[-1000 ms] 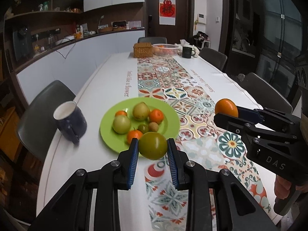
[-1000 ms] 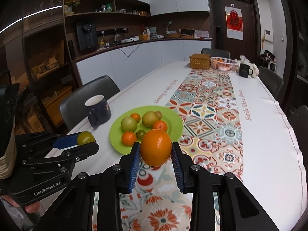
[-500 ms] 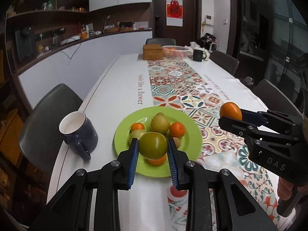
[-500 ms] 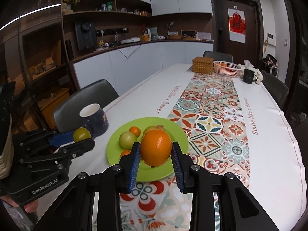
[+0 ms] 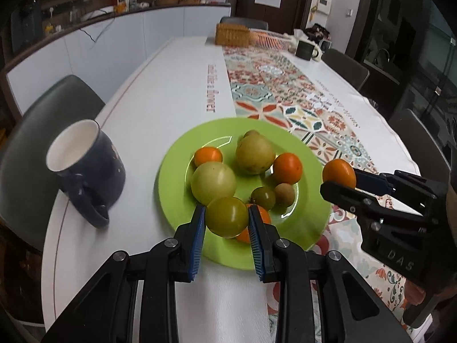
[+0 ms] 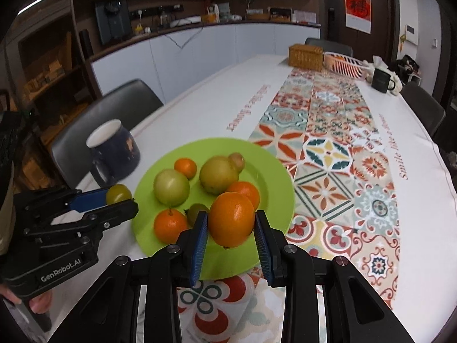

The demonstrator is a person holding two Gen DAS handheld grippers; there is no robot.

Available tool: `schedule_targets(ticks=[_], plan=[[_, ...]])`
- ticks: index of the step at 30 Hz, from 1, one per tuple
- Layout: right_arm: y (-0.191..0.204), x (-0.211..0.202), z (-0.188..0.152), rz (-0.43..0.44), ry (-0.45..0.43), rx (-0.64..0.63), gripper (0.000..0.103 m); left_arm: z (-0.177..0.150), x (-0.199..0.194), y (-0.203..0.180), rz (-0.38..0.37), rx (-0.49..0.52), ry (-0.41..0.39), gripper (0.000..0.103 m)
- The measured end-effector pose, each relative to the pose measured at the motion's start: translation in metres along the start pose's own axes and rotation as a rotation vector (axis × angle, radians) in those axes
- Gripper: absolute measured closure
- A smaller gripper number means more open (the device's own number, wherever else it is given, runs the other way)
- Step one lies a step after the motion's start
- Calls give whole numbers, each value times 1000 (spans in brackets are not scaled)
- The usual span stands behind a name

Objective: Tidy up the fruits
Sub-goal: 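Open both grippers to release the tomato and orange onto the plate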

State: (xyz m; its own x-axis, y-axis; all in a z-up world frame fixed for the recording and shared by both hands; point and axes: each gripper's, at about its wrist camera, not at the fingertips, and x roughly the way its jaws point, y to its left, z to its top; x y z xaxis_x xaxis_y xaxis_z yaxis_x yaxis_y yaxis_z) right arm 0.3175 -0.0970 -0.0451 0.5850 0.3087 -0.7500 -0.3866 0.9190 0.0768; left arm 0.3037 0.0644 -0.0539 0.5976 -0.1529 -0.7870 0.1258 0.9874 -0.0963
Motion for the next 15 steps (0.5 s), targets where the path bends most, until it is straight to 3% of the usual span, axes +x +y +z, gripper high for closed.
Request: schedule_targets(ticks=[4,8,15], plan=[[0,9,-4,7,29,10,69,2,11,-1,4,16,19,73],[0,15,-7,34,45,7,68,2,10,-1,7,19,1,56],[3,-8,-14,11,-5,4,56,-11,-14,-5,47,13,-46,53]])
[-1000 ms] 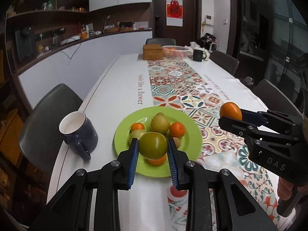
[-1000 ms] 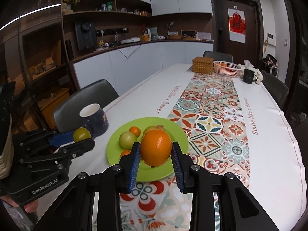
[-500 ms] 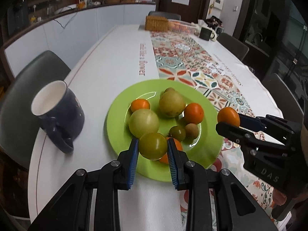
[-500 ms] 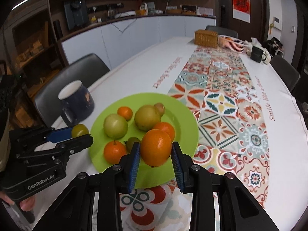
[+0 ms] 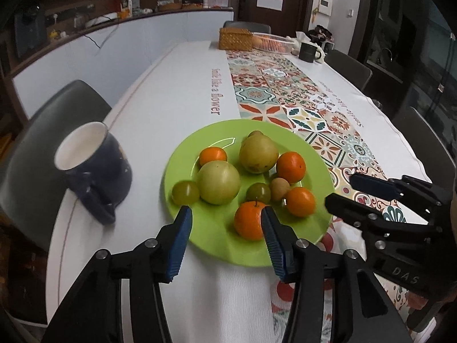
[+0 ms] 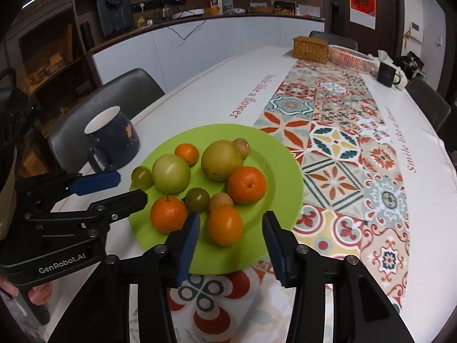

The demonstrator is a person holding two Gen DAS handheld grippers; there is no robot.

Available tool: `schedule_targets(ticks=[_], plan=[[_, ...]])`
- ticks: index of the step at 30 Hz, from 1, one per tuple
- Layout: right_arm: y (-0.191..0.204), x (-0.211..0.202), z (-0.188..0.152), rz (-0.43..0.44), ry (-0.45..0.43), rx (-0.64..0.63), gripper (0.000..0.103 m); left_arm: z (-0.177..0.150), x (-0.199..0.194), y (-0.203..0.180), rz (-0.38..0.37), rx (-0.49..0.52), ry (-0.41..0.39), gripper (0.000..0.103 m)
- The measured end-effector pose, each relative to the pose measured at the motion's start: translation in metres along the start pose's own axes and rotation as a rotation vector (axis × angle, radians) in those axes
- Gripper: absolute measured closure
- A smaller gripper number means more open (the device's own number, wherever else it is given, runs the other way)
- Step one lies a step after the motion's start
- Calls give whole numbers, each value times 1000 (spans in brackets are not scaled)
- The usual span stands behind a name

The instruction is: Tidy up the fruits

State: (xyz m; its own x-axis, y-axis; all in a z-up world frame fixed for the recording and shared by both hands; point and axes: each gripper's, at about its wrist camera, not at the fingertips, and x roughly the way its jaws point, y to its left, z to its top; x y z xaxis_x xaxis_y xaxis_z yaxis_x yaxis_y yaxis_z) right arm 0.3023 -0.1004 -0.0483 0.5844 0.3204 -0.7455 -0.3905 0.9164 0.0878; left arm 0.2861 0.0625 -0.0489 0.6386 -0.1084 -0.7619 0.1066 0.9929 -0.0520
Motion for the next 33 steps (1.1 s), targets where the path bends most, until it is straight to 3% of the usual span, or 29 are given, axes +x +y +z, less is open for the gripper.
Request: schedule_targets(ticks=[9,13,23,26,33], plan=[[-5,-63,-28,-58,-111,18,45,-17,-56,-30,47,46,-89,42],[-14,-99,-40,-94,-164,88,33,-24,-84,-42,27,25,-130,33],[-23,-173,-72,-217,-276,171,15,-47,-137,-72,32,36,-199,15],[-24,-186,-85,-250,-278,183,14,-56,-150,-80,67,44,-218,9],[-19,-211,-115,-281,-287,204,13,-79,-169,-90,68,58,-245,3]])
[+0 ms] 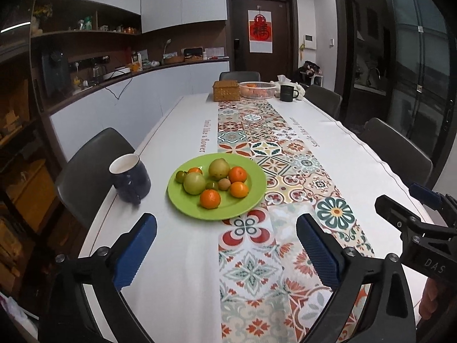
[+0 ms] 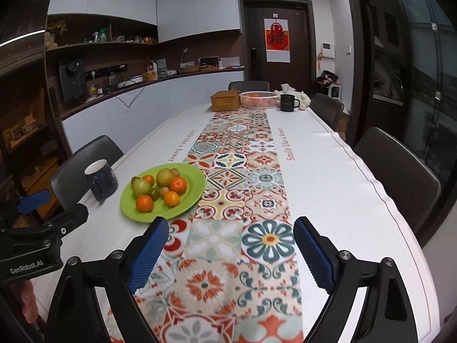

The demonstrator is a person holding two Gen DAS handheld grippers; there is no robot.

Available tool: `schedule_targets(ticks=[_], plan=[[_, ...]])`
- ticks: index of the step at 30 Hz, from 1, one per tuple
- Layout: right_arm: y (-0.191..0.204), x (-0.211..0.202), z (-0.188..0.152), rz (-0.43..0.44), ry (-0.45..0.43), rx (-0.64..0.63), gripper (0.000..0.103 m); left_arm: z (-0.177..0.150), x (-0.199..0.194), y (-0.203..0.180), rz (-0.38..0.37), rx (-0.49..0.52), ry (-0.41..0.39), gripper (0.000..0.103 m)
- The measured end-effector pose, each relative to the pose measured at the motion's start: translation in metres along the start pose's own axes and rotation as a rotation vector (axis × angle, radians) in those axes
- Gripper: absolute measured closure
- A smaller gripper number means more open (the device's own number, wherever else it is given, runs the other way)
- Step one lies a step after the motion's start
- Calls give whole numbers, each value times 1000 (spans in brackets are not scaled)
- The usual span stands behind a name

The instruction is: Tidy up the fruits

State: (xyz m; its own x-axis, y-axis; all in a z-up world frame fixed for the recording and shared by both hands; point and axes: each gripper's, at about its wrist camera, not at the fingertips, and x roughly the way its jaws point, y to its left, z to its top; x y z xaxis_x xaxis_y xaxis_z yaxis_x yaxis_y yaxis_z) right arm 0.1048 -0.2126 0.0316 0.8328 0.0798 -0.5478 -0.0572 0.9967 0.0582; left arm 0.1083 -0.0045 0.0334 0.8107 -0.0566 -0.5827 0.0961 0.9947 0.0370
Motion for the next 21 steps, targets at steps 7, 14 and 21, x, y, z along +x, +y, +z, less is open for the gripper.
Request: schedule_targets(ticks=[7,14,21], plan=[[-4,-22,-13,-16,-8,1,13,-7,-14,-8,-8,26,-12,1],[-6,-30,-16,-10,-16,12,13,-6,-24,-8,-2,24,-35,0],[-4,-35,-16,-11,-29,9,13,-8,-30,-7,1,18,-39,0]])
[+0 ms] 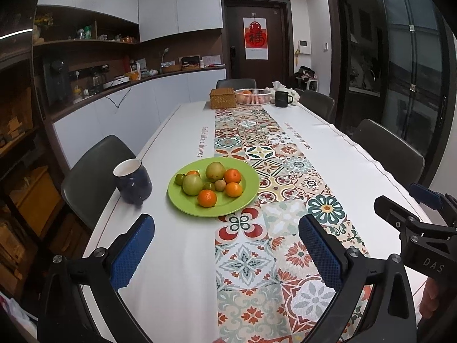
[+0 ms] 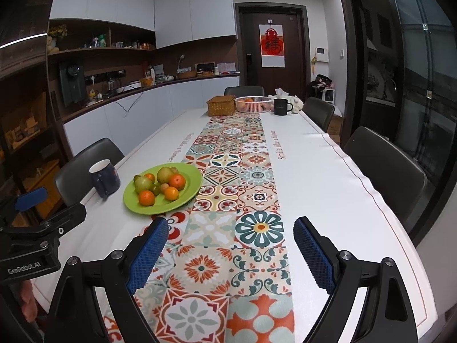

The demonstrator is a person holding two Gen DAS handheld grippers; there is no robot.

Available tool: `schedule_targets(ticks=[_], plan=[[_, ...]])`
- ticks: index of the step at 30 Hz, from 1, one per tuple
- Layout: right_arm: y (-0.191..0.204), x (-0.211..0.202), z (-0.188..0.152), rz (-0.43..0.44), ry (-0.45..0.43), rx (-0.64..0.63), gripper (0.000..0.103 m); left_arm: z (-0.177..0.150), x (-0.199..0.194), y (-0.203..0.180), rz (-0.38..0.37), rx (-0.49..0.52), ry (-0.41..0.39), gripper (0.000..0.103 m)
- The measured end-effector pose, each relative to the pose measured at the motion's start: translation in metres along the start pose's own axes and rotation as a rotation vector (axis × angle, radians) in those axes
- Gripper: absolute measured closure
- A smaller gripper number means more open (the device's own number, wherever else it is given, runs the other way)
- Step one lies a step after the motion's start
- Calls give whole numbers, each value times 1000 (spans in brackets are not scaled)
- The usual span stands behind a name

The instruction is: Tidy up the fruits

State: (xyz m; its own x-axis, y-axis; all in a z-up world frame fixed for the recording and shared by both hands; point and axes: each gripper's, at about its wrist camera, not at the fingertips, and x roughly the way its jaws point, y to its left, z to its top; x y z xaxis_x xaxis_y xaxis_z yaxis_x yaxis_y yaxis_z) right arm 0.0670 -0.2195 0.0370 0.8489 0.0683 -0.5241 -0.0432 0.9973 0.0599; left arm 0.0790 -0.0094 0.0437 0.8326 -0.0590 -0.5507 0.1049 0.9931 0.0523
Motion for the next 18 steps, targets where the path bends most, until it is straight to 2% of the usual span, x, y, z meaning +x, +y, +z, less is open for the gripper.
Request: schedule_targets(ticks=[18], plan=[[2,-1,-1,-1,-1,-11,13,-1,-5,1,9,-8,-11,0]])
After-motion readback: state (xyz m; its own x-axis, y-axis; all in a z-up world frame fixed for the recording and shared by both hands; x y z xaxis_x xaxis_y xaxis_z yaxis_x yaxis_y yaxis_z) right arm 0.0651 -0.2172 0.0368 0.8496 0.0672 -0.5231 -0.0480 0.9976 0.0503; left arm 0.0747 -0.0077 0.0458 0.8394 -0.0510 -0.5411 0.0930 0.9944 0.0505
